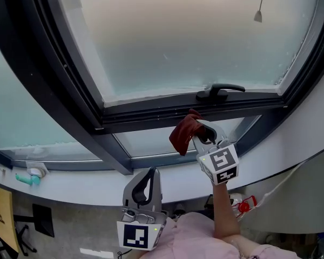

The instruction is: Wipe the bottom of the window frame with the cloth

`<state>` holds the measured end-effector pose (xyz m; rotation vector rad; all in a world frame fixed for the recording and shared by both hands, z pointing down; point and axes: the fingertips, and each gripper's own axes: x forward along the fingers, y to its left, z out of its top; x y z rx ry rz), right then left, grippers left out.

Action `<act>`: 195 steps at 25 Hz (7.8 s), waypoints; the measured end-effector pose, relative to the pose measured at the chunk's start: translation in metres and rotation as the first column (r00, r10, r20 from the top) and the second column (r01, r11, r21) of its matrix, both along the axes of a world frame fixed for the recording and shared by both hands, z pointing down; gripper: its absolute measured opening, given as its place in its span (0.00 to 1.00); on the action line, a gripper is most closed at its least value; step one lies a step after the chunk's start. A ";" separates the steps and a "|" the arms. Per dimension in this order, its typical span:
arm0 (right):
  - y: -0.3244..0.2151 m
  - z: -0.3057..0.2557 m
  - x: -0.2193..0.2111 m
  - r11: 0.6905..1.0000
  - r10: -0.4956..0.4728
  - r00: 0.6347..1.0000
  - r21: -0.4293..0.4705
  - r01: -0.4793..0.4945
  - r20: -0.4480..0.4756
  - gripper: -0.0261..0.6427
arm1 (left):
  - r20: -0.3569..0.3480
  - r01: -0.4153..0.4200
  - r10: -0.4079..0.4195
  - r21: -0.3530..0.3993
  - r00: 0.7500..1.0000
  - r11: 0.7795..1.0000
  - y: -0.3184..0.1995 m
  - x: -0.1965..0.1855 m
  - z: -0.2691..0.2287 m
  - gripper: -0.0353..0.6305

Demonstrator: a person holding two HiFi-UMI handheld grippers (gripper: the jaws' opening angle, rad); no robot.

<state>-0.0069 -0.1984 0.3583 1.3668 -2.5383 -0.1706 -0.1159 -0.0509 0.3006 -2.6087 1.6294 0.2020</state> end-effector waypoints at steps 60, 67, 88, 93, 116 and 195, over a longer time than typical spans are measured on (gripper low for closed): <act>-0.018 0.046 -0.306 0.908 -0.360 0.915 -0.154 0.389 0.184 0.13 | -0.009 0.382 -0.382 0.020 0.924 0.924 0.022 -0.218 -0.015 0.04; -0.021 0.046 -0.295 0.916 -0.340 0.919 -0.152 0.371 0.198 0.13 | -0.001 0.372 -0.373 0.029 0.928 0.928 0.022 -0.213 -0.016 0.04; -0.022 0.042 -0.274 0.931 -0.307 0.930 -0.140 0.337 0.202 0.13 | 0.008 0.342 -0.342 0.032 0.940 0.939 0.023 -0.204 -0.017 0.04; -0.023 0.042 -0.269 0.935 -0.295 0.934 -0.138 0.326 0.202 0.13 | 0.009 0.334 -0.334 0.025 0.943 0.942 0.021 -0.202 -0.015 0.04; -0.027 0.042 -0.222 0.963 -0.207 0.959 -0.134 0.235 0.192 0.13 | -0.001 0.227 -0.227 0.015 0.974 0.974 0.006 -0.178 -0.012 0.04; -0.036 0.042 -0.087 0.972 -0.207 0.967 -0.078 0.220 0.145 0.14 | -0.039 0.080 -0.081 -0.017 0.996 0.997 -0.037 -0.043 -0.008 0.04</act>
